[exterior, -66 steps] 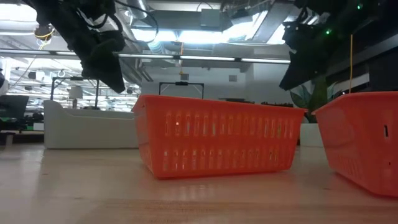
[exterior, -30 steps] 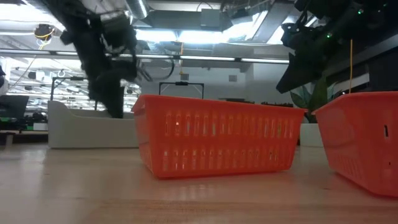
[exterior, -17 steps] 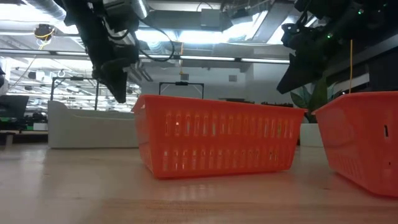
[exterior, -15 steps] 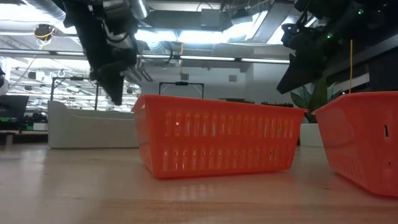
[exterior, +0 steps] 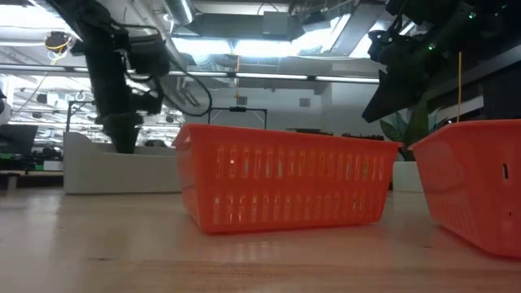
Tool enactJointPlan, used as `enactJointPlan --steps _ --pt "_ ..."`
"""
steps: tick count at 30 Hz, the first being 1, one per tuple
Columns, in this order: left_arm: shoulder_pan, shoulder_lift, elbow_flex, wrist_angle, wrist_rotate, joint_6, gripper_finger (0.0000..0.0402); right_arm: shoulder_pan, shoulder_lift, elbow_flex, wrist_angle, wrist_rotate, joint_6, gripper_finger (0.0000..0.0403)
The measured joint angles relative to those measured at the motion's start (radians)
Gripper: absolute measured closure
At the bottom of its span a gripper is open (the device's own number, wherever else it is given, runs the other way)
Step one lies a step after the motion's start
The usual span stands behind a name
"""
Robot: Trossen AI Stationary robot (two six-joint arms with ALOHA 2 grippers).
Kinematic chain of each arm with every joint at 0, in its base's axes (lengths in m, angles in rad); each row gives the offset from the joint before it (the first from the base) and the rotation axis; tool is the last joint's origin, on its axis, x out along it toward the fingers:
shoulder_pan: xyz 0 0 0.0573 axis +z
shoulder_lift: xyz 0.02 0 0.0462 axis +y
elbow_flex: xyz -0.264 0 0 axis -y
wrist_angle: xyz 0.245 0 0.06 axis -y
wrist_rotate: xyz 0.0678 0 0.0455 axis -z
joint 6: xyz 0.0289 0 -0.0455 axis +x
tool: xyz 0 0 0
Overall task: Stack baskets by color
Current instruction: Stack the bottom left gray bin on top of the top gray bin
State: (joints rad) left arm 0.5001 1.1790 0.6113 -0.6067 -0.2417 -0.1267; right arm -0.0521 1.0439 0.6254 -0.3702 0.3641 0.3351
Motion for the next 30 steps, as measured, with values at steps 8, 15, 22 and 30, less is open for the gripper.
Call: enactJointPlan --steps 8,15,22,30 --pt "-0.008 0.0 -0.095 0.057 0.0 -0.05 0.0306 0.0 0.0 0.0 0.0 0.0 -0.001 0.0256" --pt "-0.07 -0.001 -0.015 0.014 0.003 -0.051 0.0396 0.0 0.0 0.0 0.0 0.0 -0.003 0.0256" --pt "-0.059 -0.001 0.297 -0.269 -0.158 0.116 0.0401 0.0 0.0 0.0 0.0 0.0 -0.004 0.0256" --pt "0.059 0.032 0.723 -0.454 -0.23 0.308 0.0401 0.0 0.0 0.0 -0.001 0.0 -0.008 0.0256"
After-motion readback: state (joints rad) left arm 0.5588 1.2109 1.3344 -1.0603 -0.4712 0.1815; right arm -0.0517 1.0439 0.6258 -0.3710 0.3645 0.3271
